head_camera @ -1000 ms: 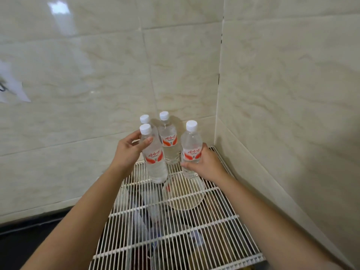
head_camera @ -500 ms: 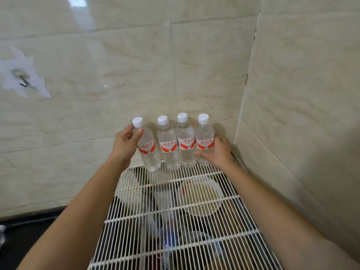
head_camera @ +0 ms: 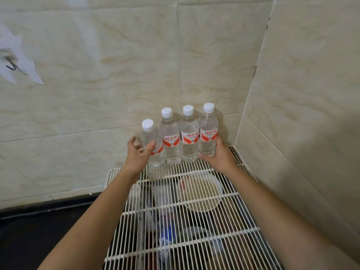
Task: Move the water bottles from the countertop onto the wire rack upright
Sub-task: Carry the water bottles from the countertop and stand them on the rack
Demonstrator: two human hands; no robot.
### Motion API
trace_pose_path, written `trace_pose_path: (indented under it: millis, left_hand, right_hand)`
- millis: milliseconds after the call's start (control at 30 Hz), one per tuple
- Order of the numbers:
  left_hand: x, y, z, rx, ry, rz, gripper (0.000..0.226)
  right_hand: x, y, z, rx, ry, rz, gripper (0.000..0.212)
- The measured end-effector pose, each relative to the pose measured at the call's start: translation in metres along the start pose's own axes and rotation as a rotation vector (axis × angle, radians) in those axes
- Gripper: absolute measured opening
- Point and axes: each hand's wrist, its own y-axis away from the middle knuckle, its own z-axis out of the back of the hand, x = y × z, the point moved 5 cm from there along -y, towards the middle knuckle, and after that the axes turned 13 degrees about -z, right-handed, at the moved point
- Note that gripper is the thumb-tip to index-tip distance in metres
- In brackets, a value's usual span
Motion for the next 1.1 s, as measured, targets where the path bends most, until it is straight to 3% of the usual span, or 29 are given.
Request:
trace_pose_path:
  millis: [133, 267, 433, 567, 667, 800, 1100]
  left_hand:
    - [0.012, 0.001, -0.010, -0.082, 0.051, 0.011, 0.101]
    - [0.008, -0.013, -0.008, -0.152, 0.088, -0.030, 0.073]
    - [0.017, -0.016, -0.014, 0.051, -0.109, -0.173, 0.051]
    - [0.024, -0.025, -0.014, 0.056, -0.128, -0.133, 0.059]
    - [0.025, -0.023, -0.022, -0.047, -0.167, -0.137, 0.053]
    - [0.034, -0.022, -0.032, -0.186, -0.205, -0.171, 0.065]
    - [0.031, -0.025, -0.033, -0.049, -0.187, -0.115, 0.057]
  right_hand:
    - [-0.005, -0.006, -0.012, -0.060, -0.048, -0.027, 0.130]
    - [-0.002, 0.000, -0.014, -0.125, 0.013, -0.016, 0.116]
    - [-0.007, -0.008, -0.020, -0.152, 0.011, -0.007, 0.112]
    - [-0.009, -0.012, -0.021, -0.170, 0.025, -0.006, 0.104]
    - [-0.011, -0.012, -0.022, -0.181, 0.025, 0.001, 0.099]
    - [-0.013, -0.012, -0.021, -0.189, 0.024, 0.013, 0.099]
    - [-0.012, -0.013, -0.021, -0.187, 0.047, -0.076, 0.091]
